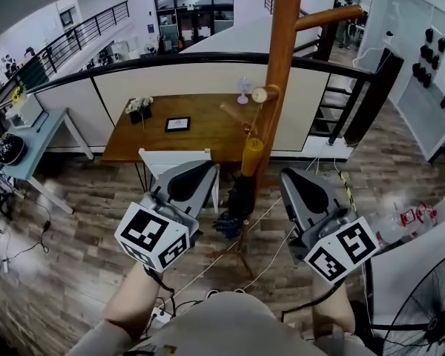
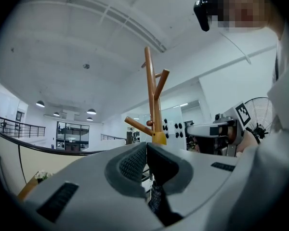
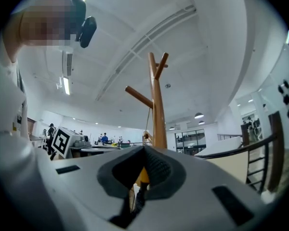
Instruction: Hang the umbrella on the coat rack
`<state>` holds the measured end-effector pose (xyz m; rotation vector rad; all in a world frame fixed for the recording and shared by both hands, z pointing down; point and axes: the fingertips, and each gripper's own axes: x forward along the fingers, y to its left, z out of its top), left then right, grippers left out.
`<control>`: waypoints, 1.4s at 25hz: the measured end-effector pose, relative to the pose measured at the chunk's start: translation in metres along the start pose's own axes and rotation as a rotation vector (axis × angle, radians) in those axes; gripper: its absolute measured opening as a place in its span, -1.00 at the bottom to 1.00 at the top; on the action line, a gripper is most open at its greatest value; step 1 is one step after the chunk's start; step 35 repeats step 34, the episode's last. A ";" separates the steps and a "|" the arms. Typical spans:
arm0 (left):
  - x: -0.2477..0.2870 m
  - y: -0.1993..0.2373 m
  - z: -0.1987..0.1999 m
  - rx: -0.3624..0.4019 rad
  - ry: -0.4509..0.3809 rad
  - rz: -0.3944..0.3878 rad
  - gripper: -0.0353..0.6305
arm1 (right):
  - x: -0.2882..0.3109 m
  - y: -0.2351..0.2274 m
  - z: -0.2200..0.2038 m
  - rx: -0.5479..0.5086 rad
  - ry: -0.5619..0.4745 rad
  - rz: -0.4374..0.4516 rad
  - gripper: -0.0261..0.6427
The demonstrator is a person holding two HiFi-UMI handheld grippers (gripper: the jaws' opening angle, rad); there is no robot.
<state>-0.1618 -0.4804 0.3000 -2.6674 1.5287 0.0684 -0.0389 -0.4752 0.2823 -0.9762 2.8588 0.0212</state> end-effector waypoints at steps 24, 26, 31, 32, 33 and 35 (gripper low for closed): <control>-0.028 0.017 -0.089 -0.075 0.179 0.071 -0.88 | -0.005 0.021 -0.074 0.064 0.150 0.036 -0.91; -0.026 0.015 -0.089 -0.080 0.175 0.068 -0.88 | -0.005 0.022 -0.074 0.057 0.154 0.038 -0.91; -0.023 0.016 -0.091 -0.070 0.190 0.070 -0.88 | -0.006 0.022 -0.066 0.074 0.101 0.030 -0.91; -0.022 0.016 -0.091 -0.067 0.193 0.072 -0.88 | -0.006 0.023 -0.064 0.080 0.093 0.032 -0.91; -0.021 0.016 -0.090 -0.065 0.196 0.073 -0.88 | -0.006 0.023 -0.063 0.084 0.088 0.036 -0.91; -0.021 0.017 -0.089 -0.063 0.199 0.074 -0.88 | -0.006 0.024 -0.062 0.088 0.084 0.040 -0.91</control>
